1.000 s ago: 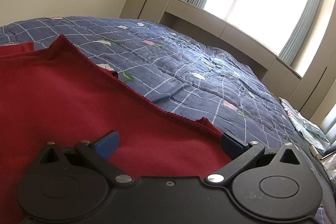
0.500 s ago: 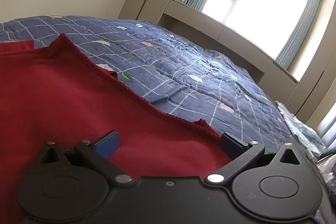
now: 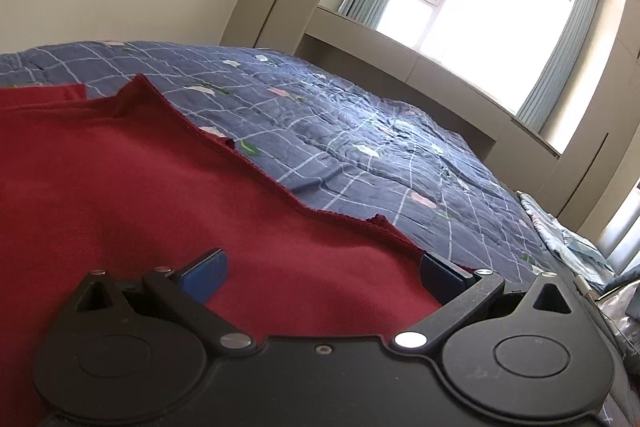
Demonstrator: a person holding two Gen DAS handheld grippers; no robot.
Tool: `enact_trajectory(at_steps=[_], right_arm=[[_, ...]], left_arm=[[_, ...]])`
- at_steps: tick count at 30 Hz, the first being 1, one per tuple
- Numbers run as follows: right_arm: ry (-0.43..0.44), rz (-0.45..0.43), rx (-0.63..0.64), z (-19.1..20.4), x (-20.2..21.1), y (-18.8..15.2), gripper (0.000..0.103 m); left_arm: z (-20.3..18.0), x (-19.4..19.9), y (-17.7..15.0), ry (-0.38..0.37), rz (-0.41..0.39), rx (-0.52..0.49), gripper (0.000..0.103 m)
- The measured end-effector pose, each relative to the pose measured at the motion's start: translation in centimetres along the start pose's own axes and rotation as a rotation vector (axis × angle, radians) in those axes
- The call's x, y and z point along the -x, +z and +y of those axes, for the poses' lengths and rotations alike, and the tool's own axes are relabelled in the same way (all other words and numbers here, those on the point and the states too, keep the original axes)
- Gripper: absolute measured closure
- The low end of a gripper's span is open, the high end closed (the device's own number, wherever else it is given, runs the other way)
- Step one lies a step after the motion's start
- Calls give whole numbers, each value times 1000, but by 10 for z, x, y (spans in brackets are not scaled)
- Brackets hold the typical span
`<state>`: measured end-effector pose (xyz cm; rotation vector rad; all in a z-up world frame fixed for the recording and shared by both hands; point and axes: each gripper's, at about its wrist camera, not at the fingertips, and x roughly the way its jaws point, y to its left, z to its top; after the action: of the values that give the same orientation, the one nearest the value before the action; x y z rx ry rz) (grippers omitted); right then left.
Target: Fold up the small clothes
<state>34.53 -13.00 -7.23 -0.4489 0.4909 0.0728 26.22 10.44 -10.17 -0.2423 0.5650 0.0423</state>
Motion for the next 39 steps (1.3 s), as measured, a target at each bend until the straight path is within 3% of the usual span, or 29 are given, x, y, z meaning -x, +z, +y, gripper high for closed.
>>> enact_trajectory(at_steps=[7,10,14,20,39], right_arm=[[85,-49,2,14,49,-11,1],[110,-14,8,23,65,-21,1],[94,-17,8,31,79,-36,1],[153,17,-188,13,75,-45,1],[174,-21,-210,8,82,-54,1]], left_arm=[[0,-1,-1,0,-5,-2,0],[0,-1,-1,-2,-9,-2,0],[1,0,-2,-3,-14,-2,0],[1,0,-4,-2,-22,-2,0],[-1,6,-9,16,-48,-2,0]])
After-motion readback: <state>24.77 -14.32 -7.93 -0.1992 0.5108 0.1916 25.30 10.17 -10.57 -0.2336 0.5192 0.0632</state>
